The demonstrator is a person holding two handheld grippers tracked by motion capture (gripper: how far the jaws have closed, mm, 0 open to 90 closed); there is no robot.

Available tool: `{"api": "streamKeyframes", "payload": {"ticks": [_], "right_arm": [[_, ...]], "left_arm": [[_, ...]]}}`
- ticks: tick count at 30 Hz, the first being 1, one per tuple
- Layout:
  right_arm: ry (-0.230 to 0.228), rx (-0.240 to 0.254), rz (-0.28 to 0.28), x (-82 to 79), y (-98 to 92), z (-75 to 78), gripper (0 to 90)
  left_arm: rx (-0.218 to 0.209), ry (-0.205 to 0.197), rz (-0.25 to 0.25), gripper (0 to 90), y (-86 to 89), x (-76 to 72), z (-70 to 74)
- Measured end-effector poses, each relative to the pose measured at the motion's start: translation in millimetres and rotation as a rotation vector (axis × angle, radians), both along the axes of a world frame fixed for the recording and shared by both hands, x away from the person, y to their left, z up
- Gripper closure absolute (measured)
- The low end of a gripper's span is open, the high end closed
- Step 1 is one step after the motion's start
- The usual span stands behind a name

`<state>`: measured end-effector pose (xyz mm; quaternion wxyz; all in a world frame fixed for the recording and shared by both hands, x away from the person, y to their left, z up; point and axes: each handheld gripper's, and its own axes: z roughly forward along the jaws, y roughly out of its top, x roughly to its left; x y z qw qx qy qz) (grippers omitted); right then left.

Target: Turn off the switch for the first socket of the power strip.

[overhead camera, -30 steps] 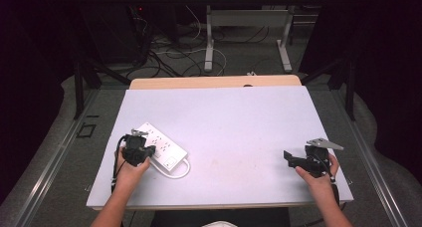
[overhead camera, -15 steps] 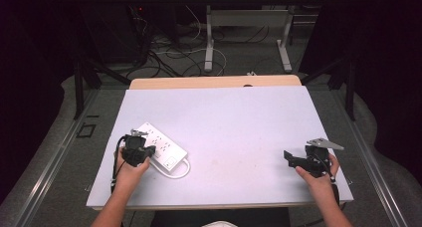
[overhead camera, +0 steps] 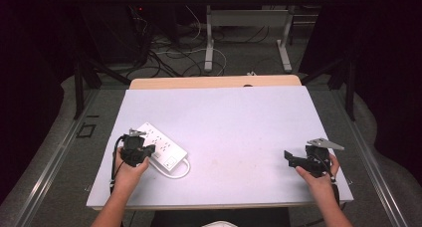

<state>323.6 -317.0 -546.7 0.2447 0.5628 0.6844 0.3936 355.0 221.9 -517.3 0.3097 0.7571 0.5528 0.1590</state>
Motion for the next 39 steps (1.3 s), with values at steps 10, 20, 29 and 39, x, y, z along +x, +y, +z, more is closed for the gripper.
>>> {"api": "streamKeyframes", "payload": {"ticks": [10,20,29,39], "right_arm": [[0.000,0.002,0.001,-0.7,-0.7,0.9,12.0],[-0.012,0.000,-0.006,-0.7,-0.8,1.0,12.0],[-0.007,0.002,0.001,-1.7,-0.4,2.3,12.2],[-0.018,0.004,-0.009,-2.0,-0.4,2.8,12.3]], "left_arm": [[-0.028,-0.034,0.003,90.0,2.6,-5.0,5.0],[-0.057,-0.070,0.002,90.0,4.9,-10.8,9.7],[-0.086,-0.104,0.001,89.1,5.8,-19.2,16.1],[-0.117,-0.129,-0.006,84.2,10.5,-24.5,18.8]]}}
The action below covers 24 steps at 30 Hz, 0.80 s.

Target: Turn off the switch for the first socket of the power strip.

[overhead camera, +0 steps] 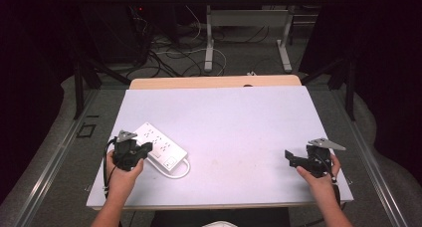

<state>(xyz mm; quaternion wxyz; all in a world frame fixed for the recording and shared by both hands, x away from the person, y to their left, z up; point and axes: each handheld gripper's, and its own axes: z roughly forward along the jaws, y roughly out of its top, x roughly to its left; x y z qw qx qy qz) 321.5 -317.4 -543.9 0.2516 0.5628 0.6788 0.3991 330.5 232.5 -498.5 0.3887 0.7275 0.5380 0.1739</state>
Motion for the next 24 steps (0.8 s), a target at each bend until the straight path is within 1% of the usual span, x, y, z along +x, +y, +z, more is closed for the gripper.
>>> {"api": "streamKeyframes", "payload": {"ticks": [1,2,3,5,9,11,12,13,16,17,18,19,20,24], "right_arm": [[0.000,0.000,0.000,0.0,0.0,0.1,12.3],[0.000,0.001,0.000,-0.1,0.0,0.2,12.3],[0.000,0.001,0.000,-0.2,0.0,0.2,12.3],[0.006,0.002,0.006,-0.5,-0.5,0.6,12.3],[0.003,0.003,0.006,-0.7,-1.0,0.7,12.4],[0.009,0.009,-0.001,-1.0,-0.7,0.7,12.5],[0.005,0.007,0.001,-0.8,-1.3,0.5,12.5],[0.009,0.011,-0.001,-1.2,-1.1,0.6,12.5],[0.003,0.006,-0.003,-1.0,-2.2,0.2,12.5],[0.007,0.010,-0.001,-1.2,-2.7,0.3,12.5],[0.009,0.013,-0.004,-1.4,-2.8,0.2,12.5],[0.008,0.017,-0.009,-1.2,-2.9,0.1,12.5],[0.010,0.018,-0.010,-1.4,-3.4,0.1,12.5],[0.012,0.022,-0.012,-1.1,-4.8,-0.4,12.5]], "left_arm": [[-0.003,0.006,-0.004,82.8,1.0,-0.8,0.9],[-0.006,-0.005,-0.002,82.1,1.5,-1.2,0.7],[-0.016,-0.001,-0.006,81.0,2.4,-1.9,1.1],[-0.046,-0.009,-0.006,78.1,2.9,-3.2,0.3],[-0.076,-0.006,-0.022,72.7,5.4,-5.4,-0.5],[-0.084,-0.013,-0.026,69.5,5.9,-6.4,-1.4],[-0.089,-0.024,-0.025,67.8,5.6,-7.0,-2.2],[-0.085,-0.021,-0.033,66.0,6.2,-7.4,-2.3],[-0.073,-0.039,-0.054,61.0,7.2,-7.7,-4.7],[-0.077,-0.054,-0.048,58.8,6.4,-8.0,-6.3],[-0.065,-0.046,-0.070,56.2,8.0,-8.2,-5.9],[-0.063,-0.058,-0.062,54.3,7.0,-8.1,-7.4],[-0.059,-0.055,-0.069,52.9,7.6,-8.0,-7.7],[-0.036,-0.098,-0.062,45.1,6.9,-8.0,-10.9]]}}
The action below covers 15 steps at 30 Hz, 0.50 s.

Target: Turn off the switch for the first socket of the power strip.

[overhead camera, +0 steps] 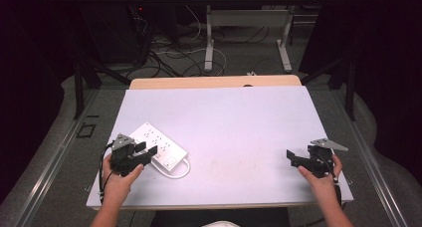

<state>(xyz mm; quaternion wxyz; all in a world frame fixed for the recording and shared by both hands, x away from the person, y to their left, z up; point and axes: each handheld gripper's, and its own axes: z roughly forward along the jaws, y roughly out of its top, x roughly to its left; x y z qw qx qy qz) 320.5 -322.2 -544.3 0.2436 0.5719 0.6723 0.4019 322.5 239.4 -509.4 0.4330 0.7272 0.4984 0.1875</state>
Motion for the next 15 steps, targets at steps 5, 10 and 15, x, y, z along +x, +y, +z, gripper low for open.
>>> {"api": "streamKeyframes", "payload": {"ticks": [5,10,15], "right_arm": [[0.004,0.003,0.003,0.1,0.3,-0.3,12.6],[-0.002,0.000,0.003,-0.3,0.3,0.2,12.7],[-0.011,-0.009,0.006,-1.6,2.4,2.2,12.7]], "left_arm": [[-0.001,-0.033,0.008,38.2,4.4,-2.6,0.1],[0.008,-0.072,0.017,31.0,11.1,-5.2,1.2],[-0.001,-0.075,0.030,24.7,17.4,-7.7,1.1]]}}
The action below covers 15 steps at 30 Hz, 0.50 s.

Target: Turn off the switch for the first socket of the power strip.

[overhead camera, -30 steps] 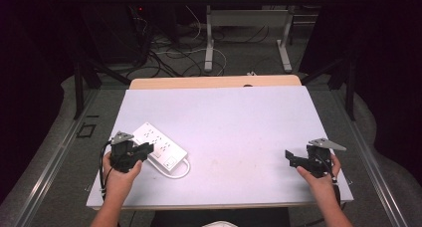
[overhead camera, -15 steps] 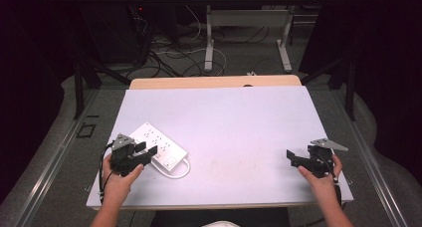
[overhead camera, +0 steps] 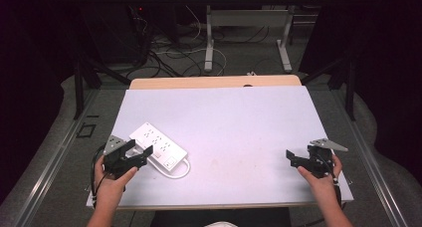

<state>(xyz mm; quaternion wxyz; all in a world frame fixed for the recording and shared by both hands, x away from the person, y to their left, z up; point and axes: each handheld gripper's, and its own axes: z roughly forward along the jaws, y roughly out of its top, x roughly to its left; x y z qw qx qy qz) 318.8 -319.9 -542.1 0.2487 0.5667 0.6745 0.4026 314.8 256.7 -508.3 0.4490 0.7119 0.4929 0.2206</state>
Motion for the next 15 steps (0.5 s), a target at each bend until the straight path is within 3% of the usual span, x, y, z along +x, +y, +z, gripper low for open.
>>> {"api": "streamKeyframes", "payload": {"ticks": [11,15], "right_arm": [[0.012,0.002,0.001,0.1,1.0,-1.8,12.7],[0.004,-0.004,0.007,0.6,0.7,-1.7,12.8]], "left_arm": [[-0.030,0.062,0.041,14.4,13.7,-4.7,-6.4],[-0.017,0.065,0.043,4.8,17.2,-5.6,-8.6]]}}
